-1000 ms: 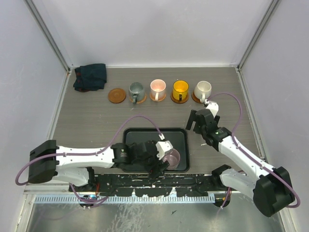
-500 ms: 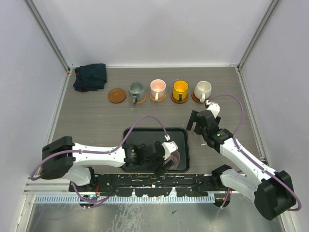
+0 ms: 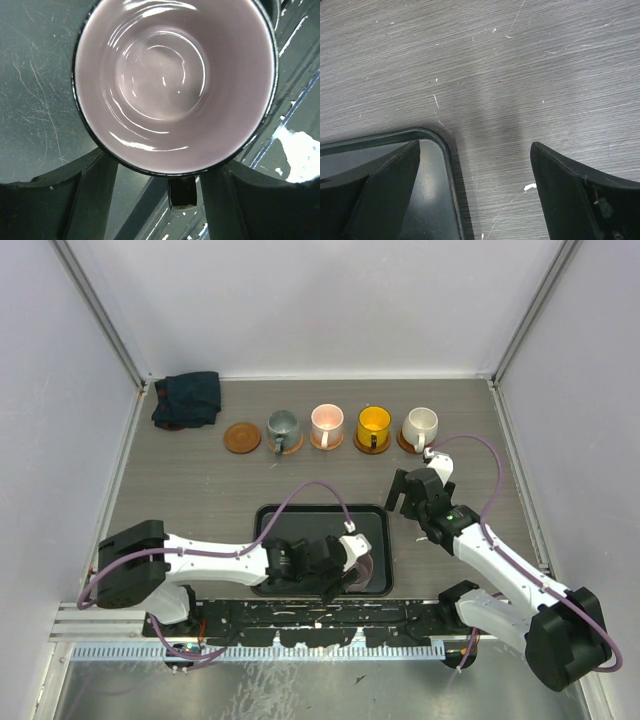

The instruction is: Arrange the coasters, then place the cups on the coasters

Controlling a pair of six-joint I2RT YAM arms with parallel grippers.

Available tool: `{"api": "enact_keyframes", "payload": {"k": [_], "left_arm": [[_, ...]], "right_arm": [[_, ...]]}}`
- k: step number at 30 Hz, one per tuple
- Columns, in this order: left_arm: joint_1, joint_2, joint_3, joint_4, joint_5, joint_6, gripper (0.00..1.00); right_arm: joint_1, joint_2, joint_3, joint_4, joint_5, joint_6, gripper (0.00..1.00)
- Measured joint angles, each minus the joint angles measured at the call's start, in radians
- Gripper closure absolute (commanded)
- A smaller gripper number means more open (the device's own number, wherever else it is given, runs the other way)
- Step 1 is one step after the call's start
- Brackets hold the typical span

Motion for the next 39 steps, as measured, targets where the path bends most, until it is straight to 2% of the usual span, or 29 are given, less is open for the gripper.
{"api": "enact_keyframes", "payload": {"k": [7,16,18,19,23,26,32,36,39], "left_arm": [[0.000,0.028,0.000,0.004,-0.008,-0.001,0.66],[0.000,0.047,0.001,0.004,-0.011,0.003,0.82],[0.000,0.045,0.001,0.009,-0.016,0.006,0.82],[0.000,0.044,0.001,0.009,-0.016,0.006,0.78],[0.000,0.037,0.001,0.011,-0.017,0.010,0.55],[0.000,0.026,0.001,0.023,-0.017,0.010,0.50],[0.000,0.024,0.000,0.045,-0.018,0.007,0.57],[0.000,0.008,-0.016,0.066,-0.027,0.002,0.69],[0.000,0.005,-0.024,0.079,-0.031,-0.002,0.84]], "right_arm": [[0.000,0.002,-0.014,0.002,-0.007,0.001,0.05],[0.000,0.002,-0.016,0.004,-0.010,0.004,0.05],[0.000,0.002,-0.017,0.006,-0.010,0.004,0.05],[0.000,0.002,-0.018,0.008,-0.011,0.004,0.05],[0.000,0.002,-0.029,0.016,-0.015,0.004,0.05],[0.000,0.007,-0.032,0.020,-0.019,0.004,0.05],[0.000,0.010,-0.032,0.029,-0.026,0.004,0.05],[0.000,0.013,-0.034,0.031,-0.028,0.005,0.05],[0.000,0.013,-0.038,0.031,-0.029,0.005,0.05]]}}
